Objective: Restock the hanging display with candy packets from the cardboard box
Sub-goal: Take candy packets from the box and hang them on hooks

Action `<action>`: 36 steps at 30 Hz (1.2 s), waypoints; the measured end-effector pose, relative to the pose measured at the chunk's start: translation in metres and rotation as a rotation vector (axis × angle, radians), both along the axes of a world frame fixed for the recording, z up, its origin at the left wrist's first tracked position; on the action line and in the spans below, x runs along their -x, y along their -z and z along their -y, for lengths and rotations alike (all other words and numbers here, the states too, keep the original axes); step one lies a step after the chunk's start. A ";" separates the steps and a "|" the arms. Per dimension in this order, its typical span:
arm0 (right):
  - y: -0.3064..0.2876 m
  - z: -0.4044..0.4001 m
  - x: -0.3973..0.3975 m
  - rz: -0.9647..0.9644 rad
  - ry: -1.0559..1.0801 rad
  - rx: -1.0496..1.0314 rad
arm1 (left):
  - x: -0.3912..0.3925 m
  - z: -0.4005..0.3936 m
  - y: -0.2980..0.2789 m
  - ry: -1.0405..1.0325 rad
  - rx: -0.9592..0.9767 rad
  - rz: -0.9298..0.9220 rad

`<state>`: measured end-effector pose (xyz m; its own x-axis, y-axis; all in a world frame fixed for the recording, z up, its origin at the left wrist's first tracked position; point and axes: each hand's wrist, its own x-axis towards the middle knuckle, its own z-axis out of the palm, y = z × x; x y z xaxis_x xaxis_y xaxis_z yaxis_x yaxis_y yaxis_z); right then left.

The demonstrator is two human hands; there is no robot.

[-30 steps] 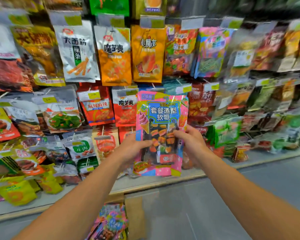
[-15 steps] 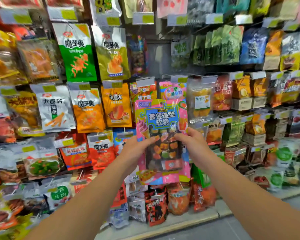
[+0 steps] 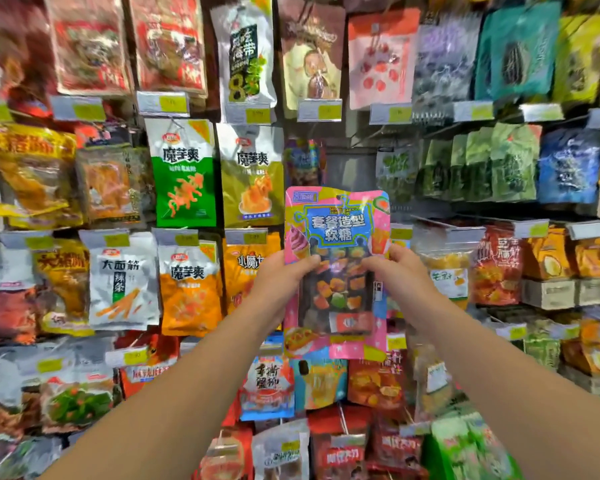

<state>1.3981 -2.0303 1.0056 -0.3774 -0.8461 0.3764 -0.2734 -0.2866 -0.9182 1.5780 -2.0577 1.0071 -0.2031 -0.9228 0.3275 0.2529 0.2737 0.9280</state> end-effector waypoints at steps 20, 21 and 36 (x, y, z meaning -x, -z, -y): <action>-0.174 0.160 0.017 -0.335 0.065 0.292 | -0.012 0.168 -0.127 -0.263 0.230 0.019; -0.179 0.165 0.019 -0.351 0.061 0.309 | -0.011 0.171 -0.128 -0.275 0.237 0.028; -0.242 0.229 0.039 -0.366 -0.101 0.348 | -0.007 0.209 -0.129 -0.475 0.325 0.170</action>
<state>1.3595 -2.2593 1.2476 -0.0915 -0.6728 0.7341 -0.5145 -0.5992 -0.6134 1.5847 -2.2669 1.1363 0.1323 -0.7835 0.6072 -0.1112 0.5970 0.7945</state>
